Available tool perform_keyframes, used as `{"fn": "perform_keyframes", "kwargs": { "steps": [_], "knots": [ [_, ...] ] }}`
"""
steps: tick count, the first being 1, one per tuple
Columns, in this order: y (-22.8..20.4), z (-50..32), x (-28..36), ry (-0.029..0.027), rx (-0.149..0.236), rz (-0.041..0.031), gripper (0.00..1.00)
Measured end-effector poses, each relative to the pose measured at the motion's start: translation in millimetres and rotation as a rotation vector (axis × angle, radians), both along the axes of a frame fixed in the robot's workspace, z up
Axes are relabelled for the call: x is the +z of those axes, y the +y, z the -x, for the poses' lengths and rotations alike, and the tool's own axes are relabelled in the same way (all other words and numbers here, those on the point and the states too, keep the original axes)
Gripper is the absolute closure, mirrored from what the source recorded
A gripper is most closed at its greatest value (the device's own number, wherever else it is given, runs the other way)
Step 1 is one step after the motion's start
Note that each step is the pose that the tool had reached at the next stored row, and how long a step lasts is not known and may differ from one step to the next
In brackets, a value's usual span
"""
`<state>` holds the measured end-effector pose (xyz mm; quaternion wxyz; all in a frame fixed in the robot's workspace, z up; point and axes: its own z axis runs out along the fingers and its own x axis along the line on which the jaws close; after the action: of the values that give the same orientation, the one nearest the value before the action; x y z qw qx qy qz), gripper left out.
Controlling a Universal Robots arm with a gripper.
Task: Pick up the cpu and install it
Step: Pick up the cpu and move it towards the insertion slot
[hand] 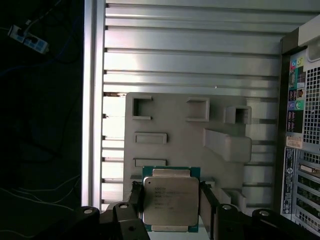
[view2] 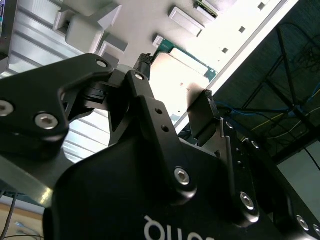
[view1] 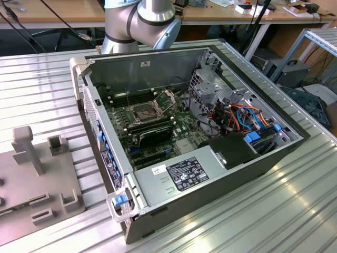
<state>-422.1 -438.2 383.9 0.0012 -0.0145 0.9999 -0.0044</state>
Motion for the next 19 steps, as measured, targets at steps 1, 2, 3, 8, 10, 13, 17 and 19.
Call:
{"fn": "perform_keyframes", "kwargs": {
  "steps": [1,2,3,8,10,13,17,19],
  "knots": [
    [0.0,0.0,0.0,0.0000,0.000,0.0001,0.45],
    [0.0,-0.5,0.1,0.0001,0.000,0.0001,0.45],
    [0.0,-1.1,0.1,0.0001,0.000,0.0002,0.45],
    [0.0,-4.8,0.0,0.0000,0.000,0.0000,0.45],
    [0.0,-5.8,0.0,0.0000,0.000,0.0000,0.45],
    [0.0,-7.1,0.0,-0.0001,0.000,0.0000,0.45],
    [0.0,-7.4,0.0,0.0000,0.000,0.0001,0.45],
    [0.0,-7.5,0.0,0.0000,0.000,0.0000,0.45]
  ]
}}
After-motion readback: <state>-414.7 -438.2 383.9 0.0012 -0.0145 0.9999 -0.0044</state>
